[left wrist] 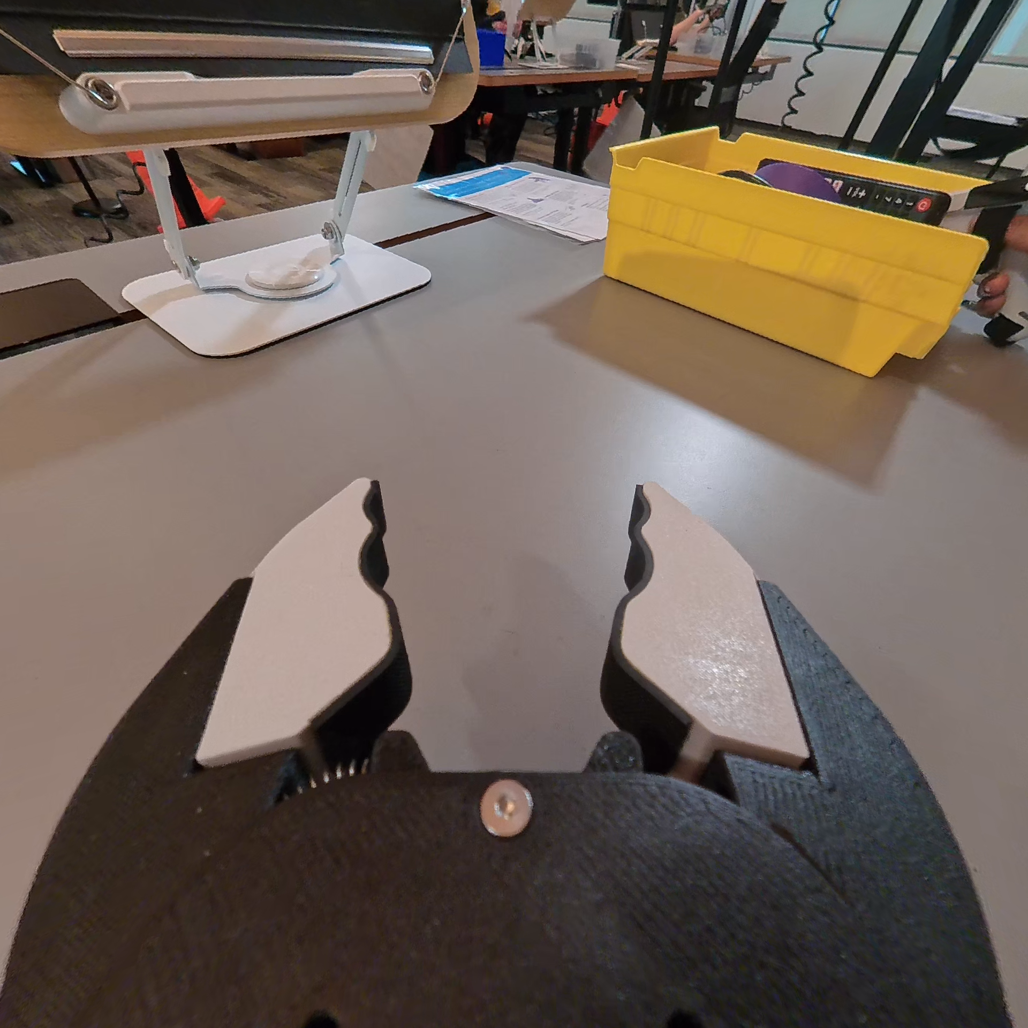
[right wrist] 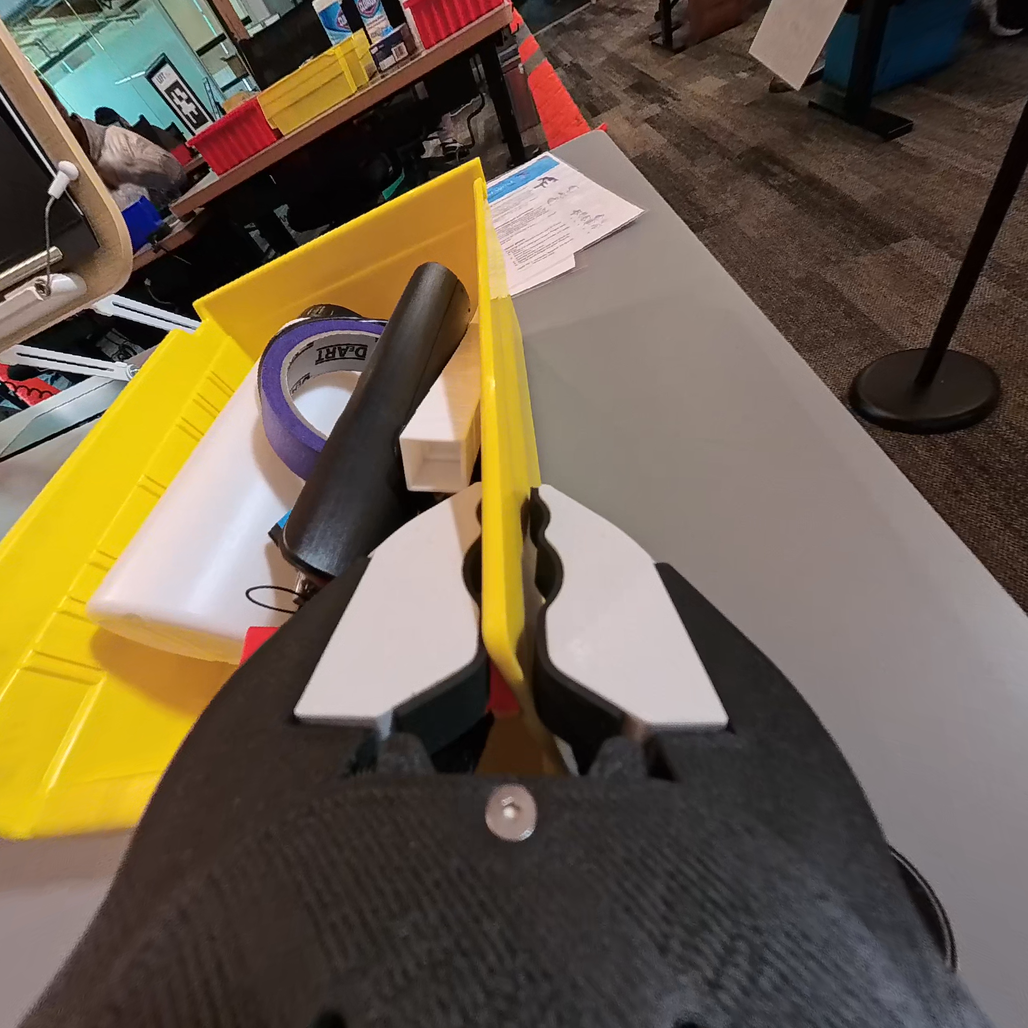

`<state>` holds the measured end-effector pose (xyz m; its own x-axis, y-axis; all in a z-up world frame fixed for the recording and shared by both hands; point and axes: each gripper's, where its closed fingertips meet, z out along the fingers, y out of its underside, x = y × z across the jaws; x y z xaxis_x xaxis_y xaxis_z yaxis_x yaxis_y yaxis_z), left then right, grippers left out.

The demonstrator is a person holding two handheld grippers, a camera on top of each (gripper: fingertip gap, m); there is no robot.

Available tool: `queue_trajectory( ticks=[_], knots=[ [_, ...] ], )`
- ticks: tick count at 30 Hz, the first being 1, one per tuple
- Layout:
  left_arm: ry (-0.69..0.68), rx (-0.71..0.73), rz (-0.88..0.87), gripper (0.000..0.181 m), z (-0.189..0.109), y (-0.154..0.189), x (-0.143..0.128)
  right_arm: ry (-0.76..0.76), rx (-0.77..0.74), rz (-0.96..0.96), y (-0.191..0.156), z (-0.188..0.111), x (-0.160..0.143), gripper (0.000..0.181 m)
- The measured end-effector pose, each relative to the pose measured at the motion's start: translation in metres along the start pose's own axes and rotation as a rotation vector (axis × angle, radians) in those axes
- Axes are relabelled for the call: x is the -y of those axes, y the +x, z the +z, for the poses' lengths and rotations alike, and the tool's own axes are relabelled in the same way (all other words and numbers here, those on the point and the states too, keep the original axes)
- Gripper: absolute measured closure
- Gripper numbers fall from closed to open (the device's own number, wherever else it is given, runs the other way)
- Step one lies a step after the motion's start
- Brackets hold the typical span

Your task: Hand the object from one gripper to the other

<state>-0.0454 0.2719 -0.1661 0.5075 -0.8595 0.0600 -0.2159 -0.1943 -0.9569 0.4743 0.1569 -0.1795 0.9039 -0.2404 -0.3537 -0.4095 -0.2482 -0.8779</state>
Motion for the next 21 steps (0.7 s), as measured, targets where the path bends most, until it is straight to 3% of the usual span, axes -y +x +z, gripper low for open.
queue_trajectory(
  ticks=[1, 11, 15, 21],
  knots=[
    [-0.003, -0.004, -0.006, 0.096, 0.0002, 0.0005, -0.0004, 0.000, 0.002, 0.001, -0.0002, 0.0000, 0.0001, 0.168],
    [0.004, -0.005, -0.018, 0.096, -0.0006, -0.0005, 0.0003, 0.002, 0.034, 0.021, -0.0019, 0.0002, 0.0003, 0.164],
    [0.008, -0.005, -0.023, 0.097, -0.0012, -0.0009, 0.0007, -0.008, 0.084, 0.044, -0.0066, 0.0009, -0.0010, 0.155],
    [0.011, -0.006, -0.031, 0.097, -0.0016, -0.0016, 0.0010, -0.008, 0.058, 0.062, -0.0037, 0.0017, -0.0015, 0.159]
  ],
)
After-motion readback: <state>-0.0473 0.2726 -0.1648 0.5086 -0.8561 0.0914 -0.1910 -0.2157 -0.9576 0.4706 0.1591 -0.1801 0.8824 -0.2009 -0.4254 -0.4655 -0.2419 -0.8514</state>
